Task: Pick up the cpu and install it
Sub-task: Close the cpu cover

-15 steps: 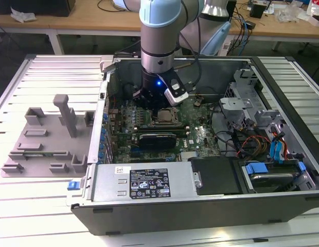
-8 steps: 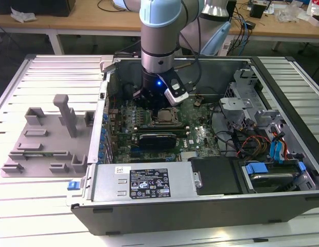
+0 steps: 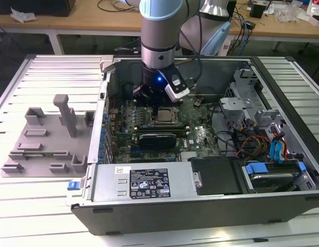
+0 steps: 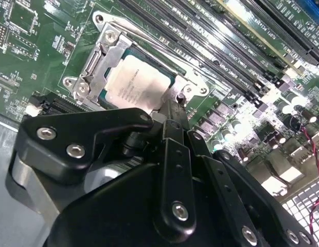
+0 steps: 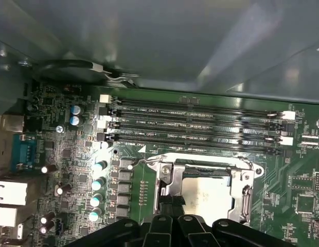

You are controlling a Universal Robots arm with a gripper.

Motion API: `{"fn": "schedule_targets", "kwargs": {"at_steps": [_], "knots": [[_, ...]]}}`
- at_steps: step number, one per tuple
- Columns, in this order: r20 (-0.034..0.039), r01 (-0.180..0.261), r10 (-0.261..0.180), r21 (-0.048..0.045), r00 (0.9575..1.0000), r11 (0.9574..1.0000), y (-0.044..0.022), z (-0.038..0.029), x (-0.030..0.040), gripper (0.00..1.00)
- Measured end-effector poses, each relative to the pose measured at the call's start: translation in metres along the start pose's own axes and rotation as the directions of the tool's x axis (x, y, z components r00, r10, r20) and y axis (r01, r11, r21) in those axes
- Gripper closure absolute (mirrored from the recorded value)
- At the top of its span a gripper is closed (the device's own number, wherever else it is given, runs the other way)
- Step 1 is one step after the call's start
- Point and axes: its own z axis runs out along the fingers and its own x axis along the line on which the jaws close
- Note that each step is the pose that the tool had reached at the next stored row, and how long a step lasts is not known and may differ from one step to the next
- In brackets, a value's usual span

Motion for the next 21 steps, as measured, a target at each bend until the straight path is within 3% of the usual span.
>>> {"fn": "schedule_targets", "kwargs": {"at_steps": [2,9,12,17,19,21], "knots": [[-0.0003,0.000,0.000,0.0005,1.0000,1.0000,-0.0003,-0.0003,-0.0028,0.89],[-0.0002,0.000,0.000,0.0003,1.0000,1.0000,-0.0025,0.0000,-0.0293,0.89],[-0.0002,0.003,-0.003,0.0003,1.0000,1.0000,-0.0027,-0.0002,-0.0317,0.89],[-0.0003,0.006,-0.006,0.0002,1.0000,1.0000,-0.0025,-0.0117,-0.0318,0.89],[-0.0003,0.007,-0.007,0.0003,1.0000,1.0000,-0.0024,-0.0240,-0.0318,0.89],[-0.0002,0.007,-0.007,0.0001,1.0000,1.0000,-0.0023,-0.0290,-0.0319,0.89]]}}
